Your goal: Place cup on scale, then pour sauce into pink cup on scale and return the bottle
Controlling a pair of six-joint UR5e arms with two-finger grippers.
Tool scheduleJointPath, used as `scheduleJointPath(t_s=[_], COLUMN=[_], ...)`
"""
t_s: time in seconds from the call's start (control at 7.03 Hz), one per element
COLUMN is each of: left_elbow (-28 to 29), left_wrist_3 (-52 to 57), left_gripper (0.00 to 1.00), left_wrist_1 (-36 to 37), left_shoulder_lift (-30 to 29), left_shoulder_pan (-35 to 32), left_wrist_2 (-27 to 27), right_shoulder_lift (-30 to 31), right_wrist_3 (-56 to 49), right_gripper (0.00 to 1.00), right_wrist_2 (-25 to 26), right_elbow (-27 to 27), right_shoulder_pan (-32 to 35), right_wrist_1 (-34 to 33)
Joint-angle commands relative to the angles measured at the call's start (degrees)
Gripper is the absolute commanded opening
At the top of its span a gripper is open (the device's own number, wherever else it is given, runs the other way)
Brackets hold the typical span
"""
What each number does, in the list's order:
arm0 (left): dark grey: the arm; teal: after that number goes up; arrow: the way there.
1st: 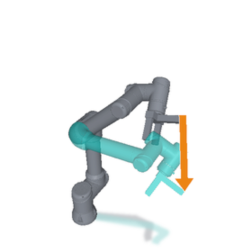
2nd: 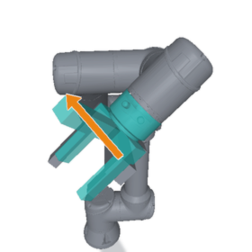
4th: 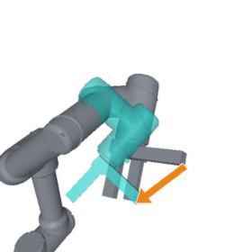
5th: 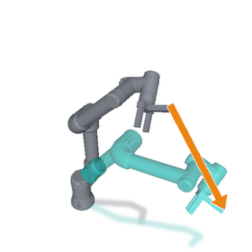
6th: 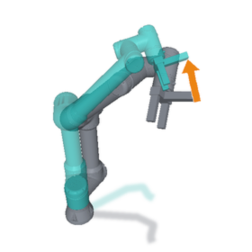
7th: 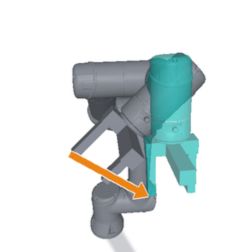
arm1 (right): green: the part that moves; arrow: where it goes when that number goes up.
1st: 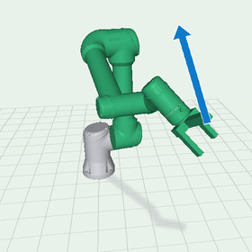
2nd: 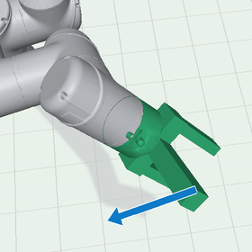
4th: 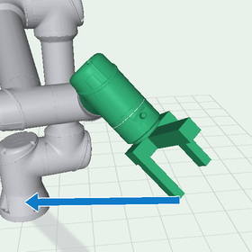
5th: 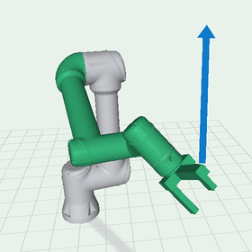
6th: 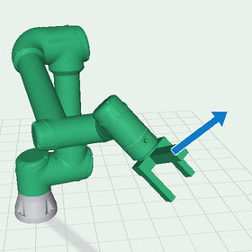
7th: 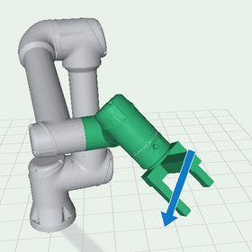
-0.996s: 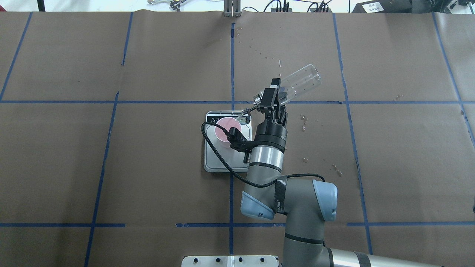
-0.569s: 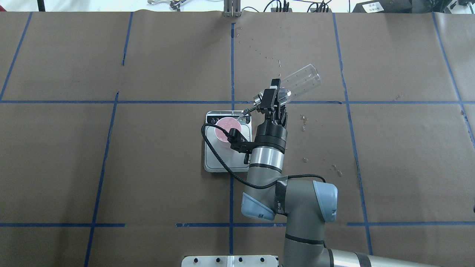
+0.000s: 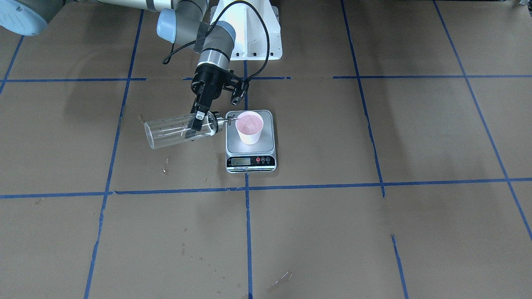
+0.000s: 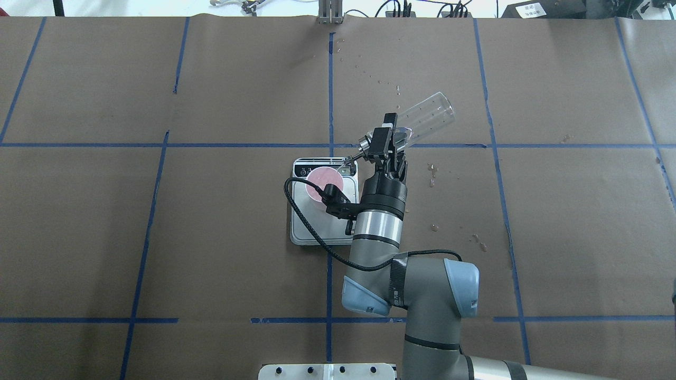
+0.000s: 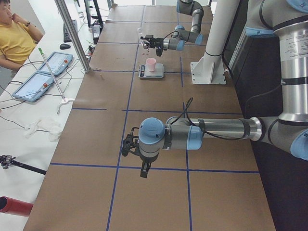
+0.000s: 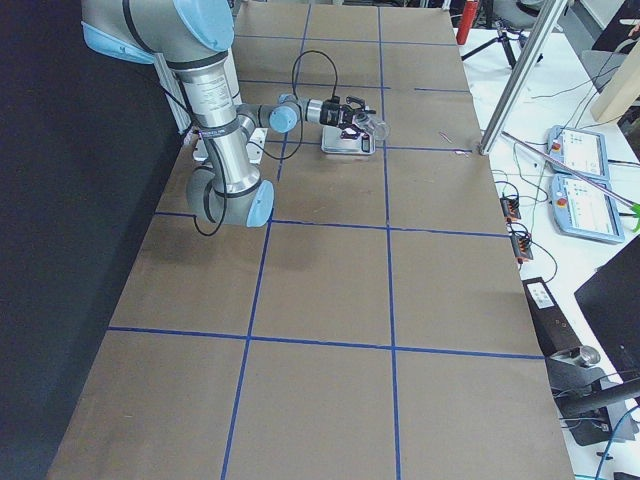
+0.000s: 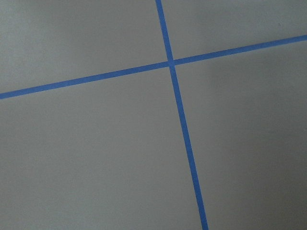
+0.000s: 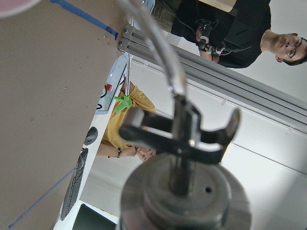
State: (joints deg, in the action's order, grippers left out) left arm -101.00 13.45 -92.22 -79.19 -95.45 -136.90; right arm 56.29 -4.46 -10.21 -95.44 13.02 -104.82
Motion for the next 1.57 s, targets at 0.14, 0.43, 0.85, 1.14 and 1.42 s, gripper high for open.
scheduleJointPath(t_s=[0.14, 0.43, 0.85, 1.14, 1.42], left_elbow=[-0.08, -0.16, -0.25, -0.25, -0.25], left_wrist_3=[0.00, 0.00, 0.00, 0.00, 0.00], left_gripper=[1.00, 1.00, 1.00, 1.00, 1.00], left_wrist_1=[-0.06, -0.06, -0.06, -0.06, -0.15], left_shoulder_lift=[0.00, -0.09, -0.18, -0.26, -0.26], left_shoulder_pan=[0.00, 0.00, 0.00, 0.00, 0.00], left_wrist_2=[-0.03, -0.03, -0.03, -0.03, -0.03], right_shoulder_lift=[-0.48, 0.30, 0.48, 4.67, 6.98], right_wrist_3=[1.12, 1.21, 12.74, 21.21, 31.54], right_gripper=[0.00, 0.00, 0.00, 0.00, 0.00], right_wrist_2=[-0.68, -4.19, -12.18, -16.23, -22.44], right_elbow=[-0.62, -0.54, -3.16, -9.12, -13.44], right_shoulder_pan=[0.08, 0.25, 0.78, 0.96, 2.01], right_wrist_1=[2.94, 15.22, 18.60, 18.60, 18.78])
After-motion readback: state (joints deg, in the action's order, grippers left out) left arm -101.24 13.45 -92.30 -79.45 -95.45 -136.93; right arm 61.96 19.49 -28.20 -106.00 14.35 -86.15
